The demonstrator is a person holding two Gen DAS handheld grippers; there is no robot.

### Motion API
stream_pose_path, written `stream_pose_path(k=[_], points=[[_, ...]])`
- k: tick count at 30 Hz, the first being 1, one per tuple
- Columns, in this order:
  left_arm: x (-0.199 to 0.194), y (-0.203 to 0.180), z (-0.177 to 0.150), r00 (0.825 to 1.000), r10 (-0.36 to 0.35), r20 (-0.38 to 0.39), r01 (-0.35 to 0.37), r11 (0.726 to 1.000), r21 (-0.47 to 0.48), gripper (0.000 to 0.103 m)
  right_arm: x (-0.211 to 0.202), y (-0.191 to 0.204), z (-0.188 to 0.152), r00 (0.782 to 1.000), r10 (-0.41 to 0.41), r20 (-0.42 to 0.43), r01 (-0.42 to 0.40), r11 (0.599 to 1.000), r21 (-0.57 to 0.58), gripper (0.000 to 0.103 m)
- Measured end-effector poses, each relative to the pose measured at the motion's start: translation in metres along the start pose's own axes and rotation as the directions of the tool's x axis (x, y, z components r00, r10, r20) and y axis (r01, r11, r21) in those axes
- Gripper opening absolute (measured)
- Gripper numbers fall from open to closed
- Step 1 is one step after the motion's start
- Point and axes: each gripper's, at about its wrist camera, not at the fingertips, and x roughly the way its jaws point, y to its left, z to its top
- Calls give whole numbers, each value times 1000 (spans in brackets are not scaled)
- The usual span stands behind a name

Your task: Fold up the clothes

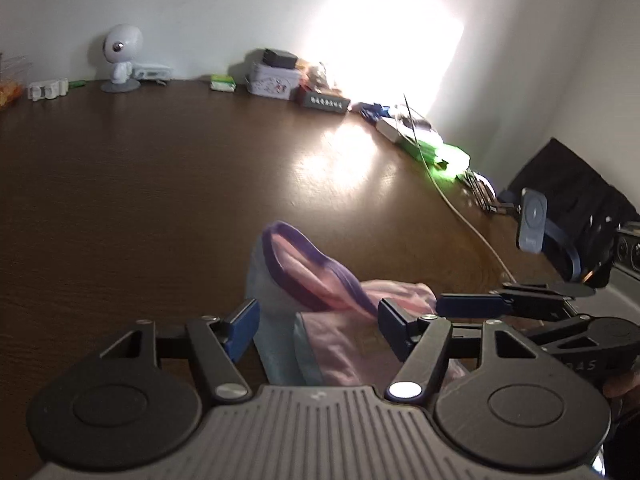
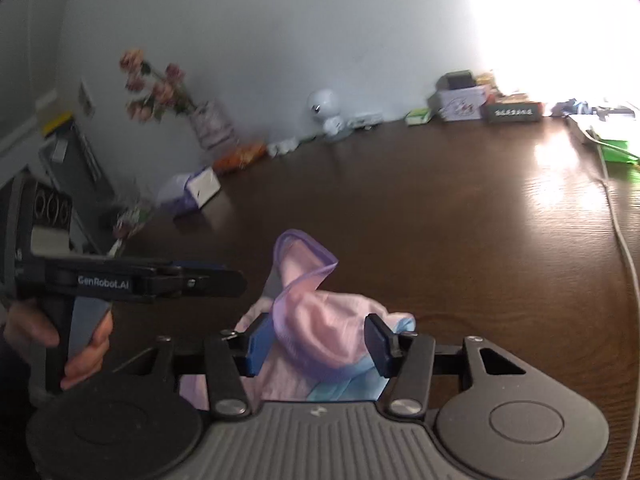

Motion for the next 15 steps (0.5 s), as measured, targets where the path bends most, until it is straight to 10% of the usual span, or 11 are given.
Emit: stream_pose_path(k=[2,7,15], points=[[10,-3,-1,999,27,-18,-27,1000,7,63,13,3,5,997,-74,12,74,997,10,3],[17,2,0,1000,-9,-24,8,1000,-28,31,15,-21,26,941,-320,105,304,941,149,19],[17,12,-1,998,-49,-49,43,992,-120,10,0,-19,-2,1000,23,-12,-19,977,212,34]])
